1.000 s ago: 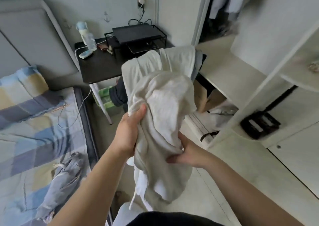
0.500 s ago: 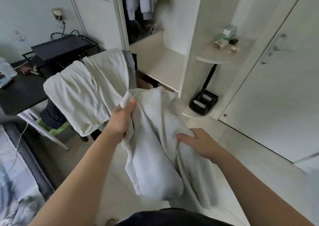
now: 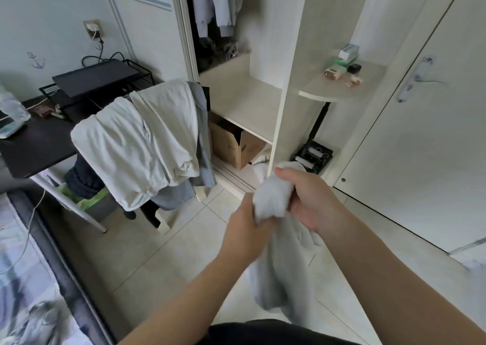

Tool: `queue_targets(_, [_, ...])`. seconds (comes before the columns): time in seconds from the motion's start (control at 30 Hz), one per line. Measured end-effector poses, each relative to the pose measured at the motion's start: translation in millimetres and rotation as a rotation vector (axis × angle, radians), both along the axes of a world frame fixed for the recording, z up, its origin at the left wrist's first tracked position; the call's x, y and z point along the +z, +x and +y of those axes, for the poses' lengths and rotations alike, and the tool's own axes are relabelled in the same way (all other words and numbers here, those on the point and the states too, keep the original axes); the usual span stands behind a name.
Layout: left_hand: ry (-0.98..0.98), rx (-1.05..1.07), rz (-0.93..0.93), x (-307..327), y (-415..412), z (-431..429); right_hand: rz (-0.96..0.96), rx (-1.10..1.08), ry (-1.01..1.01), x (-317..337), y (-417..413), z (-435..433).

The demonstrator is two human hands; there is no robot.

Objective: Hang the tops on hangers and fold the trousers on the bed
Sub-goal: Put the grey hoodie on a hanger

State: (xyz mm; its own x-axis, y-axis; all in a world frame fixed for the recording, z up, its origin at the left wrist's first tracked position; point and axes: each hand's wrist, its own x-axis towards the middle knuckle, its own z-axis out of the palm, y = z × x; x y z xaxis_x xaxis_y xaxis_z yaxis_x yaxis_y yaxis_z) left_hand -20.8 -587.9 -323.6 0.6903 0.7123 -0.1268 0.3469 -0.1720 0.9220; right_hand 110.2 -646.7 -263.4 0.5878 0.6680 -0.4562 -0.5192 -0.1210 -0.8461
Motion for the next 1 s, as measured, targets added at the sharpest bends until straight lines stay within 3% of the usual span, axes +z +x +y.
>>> queue_targets(0.1, [-0.073,0.122,-0.215,7.8,2.3,17.2,-0.114,0.082,0.117,5.7,-3.0,0.2])
queue_targets(0.17, [-0.168,0.146,-0.311,21.1,-3.1,25.9,-0.439,0.182,0.085,-0.5,-1.4,-8.0])
queue_targets(0.27, [-0.45,0.233,-0.454,35.3,-10.1,39.5,-0.812,0.351,-0.055,-23.6,-5.2,-26.1])
queue_targets(0.47, [-0.714,0.366,-0.54,56.4,-14.9,53.9,-1.11,0.25,-0.361,-67.8,-59.1,-48.9])
queue_targets(0.57, [-0.825,0.394,-0.502,56.2,-18.4,60.0,-1.049,0.368,-0.561,-83.0,-61.5,-43.7])
queue_targets(0.7, [-0.794,0.427,-0.476,57.3,-23.2,73.3,-0.839,0.413,-0.473,-80.9,-50.5,-33.0])
queue_targets(0.83, [-0.397,0.474,-0.276,61.7,-30.8,98.4,-0.775,0.317,-0.401,-57.7,-37.0,-23.4])
queue_targets(0.93, [-0.135,0.285,0.004,60.5,-43.4,107.8,-0.618,0.19,-0.335,-33.0,-23.7,-14.2])
queue_targets(1.0, [-0.076,0.085,0.048,57.8,-51.9,93.4,-0.396,0.122,-0.254,-20.5,-16.6,-6.4])
